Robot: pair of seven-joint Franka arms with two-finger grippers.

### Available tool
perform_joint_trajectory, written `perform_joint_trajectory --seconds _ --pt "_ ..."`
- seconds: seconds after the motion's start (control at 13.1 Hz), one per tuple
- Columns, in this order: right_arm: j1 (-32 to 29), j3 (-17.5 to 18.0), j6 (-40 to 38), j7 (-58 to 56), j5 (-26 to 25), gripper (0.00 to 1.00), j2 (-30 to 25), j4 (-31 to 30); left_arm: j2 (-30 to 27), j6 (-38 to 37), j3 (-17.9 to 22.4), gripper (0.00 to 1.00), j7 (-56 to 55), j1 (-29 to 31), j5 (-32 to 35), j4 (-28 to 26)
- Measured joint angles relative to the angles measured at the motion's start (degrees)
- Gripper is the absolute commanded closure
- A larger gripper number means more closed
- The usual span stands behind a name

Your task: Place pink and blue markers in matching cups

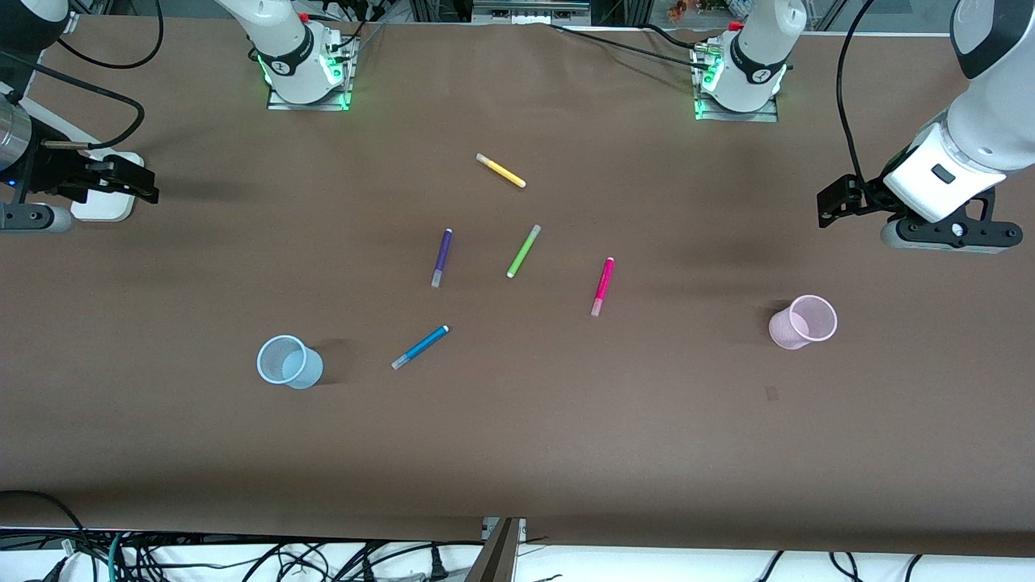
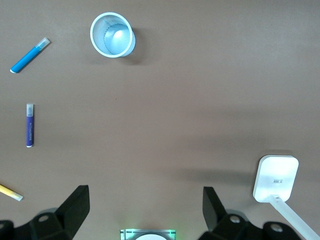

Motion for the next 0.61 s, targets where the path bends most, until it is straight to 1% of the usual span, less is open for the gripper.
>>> perform_joint_trajectory --seconds 0.46,0.61 --pt "-0.01 0.00 0.07 0.00 0.00 0.00 0.77 0.61 0.17 0.00 -0.09 0.00 0.00 -0.02 0.00 0.04" --pt "-0.01 0.00 0.15 0.15 0.00 0.00 1.12 1.16 1.34 0.01 -0.73 0.00 -0.18 -0.16 0.00 0.02"
